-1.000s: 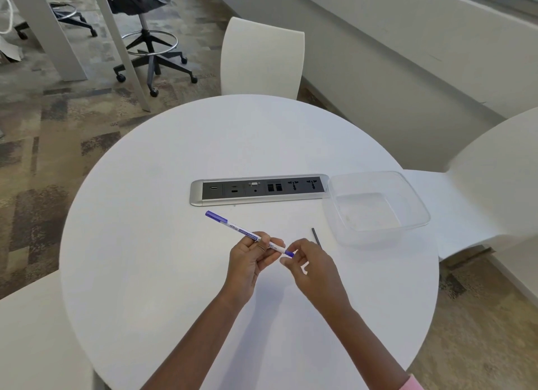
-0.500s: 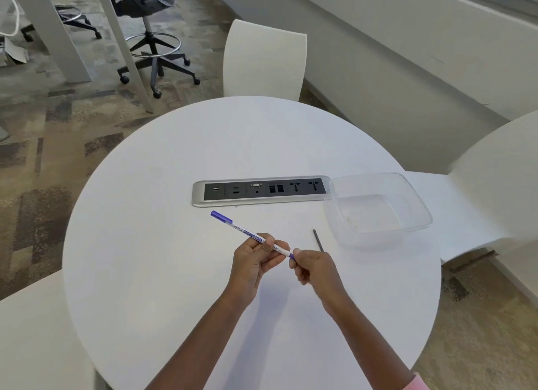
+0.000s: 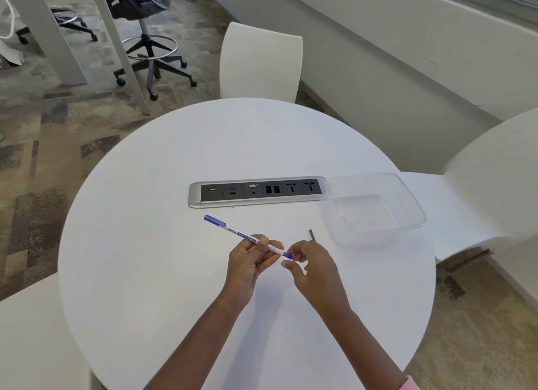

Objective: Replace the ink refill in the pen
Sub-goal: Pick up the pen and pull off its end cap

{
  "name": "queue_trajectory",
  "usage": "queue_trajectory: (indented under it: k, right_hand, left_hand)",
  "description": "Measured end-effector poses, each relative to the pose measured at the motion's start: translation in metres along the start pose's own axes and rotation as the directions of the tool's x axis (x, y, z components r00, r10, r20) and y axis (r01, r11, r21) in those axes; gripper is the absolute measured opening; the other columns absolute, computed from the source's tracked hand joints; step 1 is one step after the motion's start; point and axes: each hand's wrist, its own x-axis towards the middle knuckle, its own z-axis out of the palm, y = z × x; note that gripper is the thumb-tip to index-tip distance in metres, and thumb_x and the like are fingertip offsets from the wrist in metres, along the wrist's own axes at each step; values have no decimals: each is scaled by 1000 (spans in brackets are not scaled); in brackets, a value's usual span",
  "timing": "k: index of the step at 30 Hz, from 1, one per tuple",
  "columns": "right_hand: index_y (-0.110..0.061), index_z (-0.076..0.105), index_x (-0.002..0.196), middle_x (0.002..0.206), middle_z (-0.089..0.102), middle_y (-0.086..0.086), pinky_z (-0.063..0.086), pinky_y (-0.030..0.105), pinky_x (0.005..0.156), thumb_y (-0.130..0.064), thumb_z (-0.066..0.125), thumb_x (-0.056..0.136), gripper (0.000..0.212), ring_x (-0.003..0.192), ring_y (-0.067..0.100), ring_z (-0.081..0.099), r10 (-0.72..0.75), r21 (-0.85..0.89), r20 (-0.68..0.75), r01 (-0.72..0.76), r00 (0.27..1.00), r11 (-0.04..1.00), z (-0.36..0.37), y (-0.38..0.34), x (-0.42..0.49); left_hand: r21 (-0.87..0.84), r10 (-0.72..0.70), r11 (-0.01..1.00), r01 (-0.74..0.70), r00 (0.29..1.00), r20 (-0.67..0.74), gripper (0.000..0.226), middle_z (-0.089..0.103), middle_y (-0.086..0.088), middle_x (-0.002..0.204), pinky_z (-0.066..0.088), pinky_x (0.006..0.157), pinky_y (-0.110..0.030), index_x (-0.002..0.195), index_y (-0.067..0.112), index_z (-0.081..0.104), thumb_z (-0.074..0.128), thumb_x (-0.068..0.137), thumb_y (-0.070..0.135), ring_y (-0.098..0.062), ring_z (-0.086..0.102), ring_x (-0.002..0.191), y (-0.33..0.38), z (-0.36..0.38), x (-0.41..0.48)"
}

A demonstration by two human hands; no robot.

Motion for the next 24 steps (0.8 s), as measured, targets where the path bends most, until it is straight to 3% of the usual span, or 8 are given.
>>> queue_trajectory:
  k: [5,8,11,14,17,21,22,24]
  right_hand:
    - [-2,65,80,75,63,14,45,35,60,-6,65,79,4,74,28,53,-159,-173,-52,147,986,974,-2,-3,-1]
    - [1,66,79,69,60,17,41,33,57,-4,64,80,6,69,29,52,-196,-180,-51,184,979,966,-2,-3,-2]
    - [0,64,78,69,55,12,36,28,62,-10,57,86,14,71,23,46,-112,-126,-8,110,994,986,0,-2,-1]
    - [-13,54,64,61,49,0,31,25,56,-14,47,91,27,62,15,43,98,111,115,-111,989,988,0,-5,0]
    - [-14,43,55,49,44,-2,32,22,49,-13,39,95,40,51,16,39,258,416,296,-367,920,832,-3,-9,4]
    - [-14,41,51,39,37,-4,33,20,45,-24,39,94,44,40,12,39,350,631,615,-707,707,319,-9,-9,7]
    - [-14,42,50,39,38,-4,34,20,45,-27,39,94,45,40,12,40,349,628,626,-716,697,303,-9,-7,6]
    - [-14,49,51,40,44,-3,35,19,46,-31,39,95,48,43,13,43,380,599,547,-666,746,445,-6,-6,5]
  left_hand:
    - [-23,-2,1000,2,1000,4,14,75,-7,69,57,58,-20,83,5,59,48,90,8,-19,72,68,0,2,-2]
    - [-32,1,999,-1,1000,21,14,74,-7,68,57,57,-19,82,5,59,47,91,8,-18,71,67,2,3,-2]
    - [-17,6,1000,-5,999,34,15,74,-7,69,56,58,-19,81,5,58,48,91,8,-18,71,67,3,3,-2]
    - [-1,11,1000,-11,999,42,16,74,-7,70,56,59,-19,80,5,58,48,91,9,-18,71,68,3,2,-2]
    - [4,10,1000,-11,999,50,16,74,-7,70,57,60,-19,79,6,58,48,91,9,-17,71,68,3,1,-3]
    - [14,11,1000,-11,998,57,15,74,-6,70,56,60,-19,79,5,57,48,90,9,-16,71,69,0,2,-6]
    - [11,11,1000,-12,999,53,15,74,-6,70,56,61,-19,79,5,57,49,90,9,-16,71,69,0,2,-6]
    - [-1,11,1000,-11,999,38,14,74,-6,70,57,61,-19,80,5,57,49,90,9,-16,70,69,0,4,-6]
